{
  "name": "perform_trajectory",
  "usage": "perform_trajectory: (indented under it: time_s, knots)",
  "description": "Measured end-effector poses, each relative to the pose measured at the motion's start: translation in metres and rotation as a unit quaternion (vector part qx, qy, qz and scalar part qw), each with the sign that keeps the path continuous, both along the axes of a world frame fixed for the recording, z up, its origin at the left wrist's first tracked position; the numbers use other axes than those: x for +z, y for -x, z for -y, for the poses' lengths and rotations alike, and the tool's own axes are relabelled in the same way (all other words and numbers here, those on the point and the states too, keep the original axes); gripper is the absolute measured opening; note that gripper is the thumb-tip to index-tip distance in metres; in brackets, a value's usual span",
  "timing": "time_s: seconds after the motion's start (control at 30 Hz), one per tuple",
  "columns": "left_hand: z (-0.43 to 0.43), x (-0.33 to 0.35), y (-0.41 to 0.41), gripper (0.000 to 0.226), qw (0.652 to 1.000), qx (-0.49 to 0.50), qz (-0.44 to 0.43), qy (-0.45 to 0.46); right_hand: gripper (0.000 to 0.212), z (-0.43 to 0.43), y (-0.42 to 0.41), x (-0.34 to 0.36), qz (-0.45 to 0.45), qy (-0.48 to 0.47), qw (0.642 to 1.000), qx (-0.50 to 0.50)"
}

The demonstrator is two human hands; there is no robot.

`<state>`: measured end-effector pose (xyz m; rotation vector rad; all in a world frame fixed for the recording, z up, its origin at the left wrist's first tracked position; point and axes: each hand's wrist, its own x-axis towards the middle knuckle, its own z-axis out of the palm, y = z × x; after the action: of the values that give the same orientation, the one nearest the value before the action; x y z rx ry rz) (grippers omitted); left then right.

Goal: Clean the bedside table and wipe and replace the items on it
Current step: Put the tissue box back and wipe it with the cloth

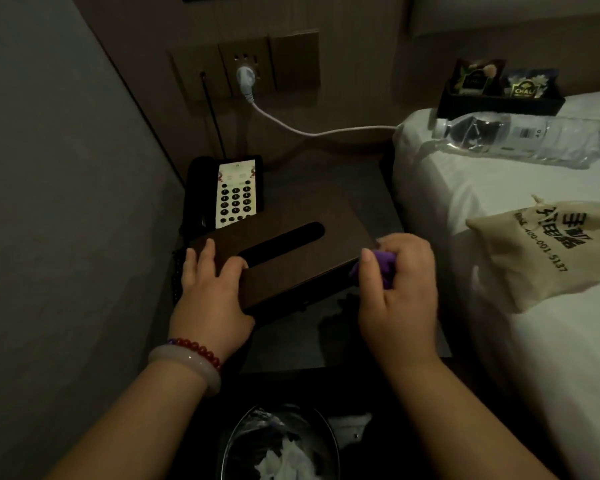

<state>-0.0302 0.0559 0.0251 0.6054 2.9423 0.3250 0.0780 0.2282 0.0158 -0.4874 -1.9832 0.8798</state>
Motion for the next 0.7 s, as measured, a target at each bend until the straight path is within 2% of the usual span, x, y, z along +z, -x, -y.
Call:
perform_trajectory:
  time_s: [0.1, 0.23, 0.33, 0.5, 0.7]
  knots:
    - [0.008, -0.008, 0.002, 0.067, 1.000, 0.002, 0.005, 0.002, 0.019, 0.006, 0.023, -0.002, 0.039, 0.071, 0.997, -0.006]
    - [0.013, -0.022, 0.001, 0.069, 1.000, 0.009, 0.025, -0.007, 0.022, 0.001, 0.048, -0.011, 0.133, 0.135, 0.982, -0.016]
    - [0.012, -0.029, 0.002, 0.068, 1.000, 0.008, 0.020, -0.013, 0.023, -0.002, 0.056, -0.021, 0.167, 0.190, 0.967, -0.008]
    - [0.014, -0.035, 0.004, 0.069, 1.000, -0.002, 0.005, -0.027, 0.022, -0.009, 0.059, -0.029, 0.174, 0.190, 0.966, -0.012]
    - [0.027, -0.043, 0.007, 0.069, 0.997, -0.018, 0.039, -0.071, 0.016, 0.000, 0.060, -0.033, 0.186, 0.159, 0.970, -0.007]
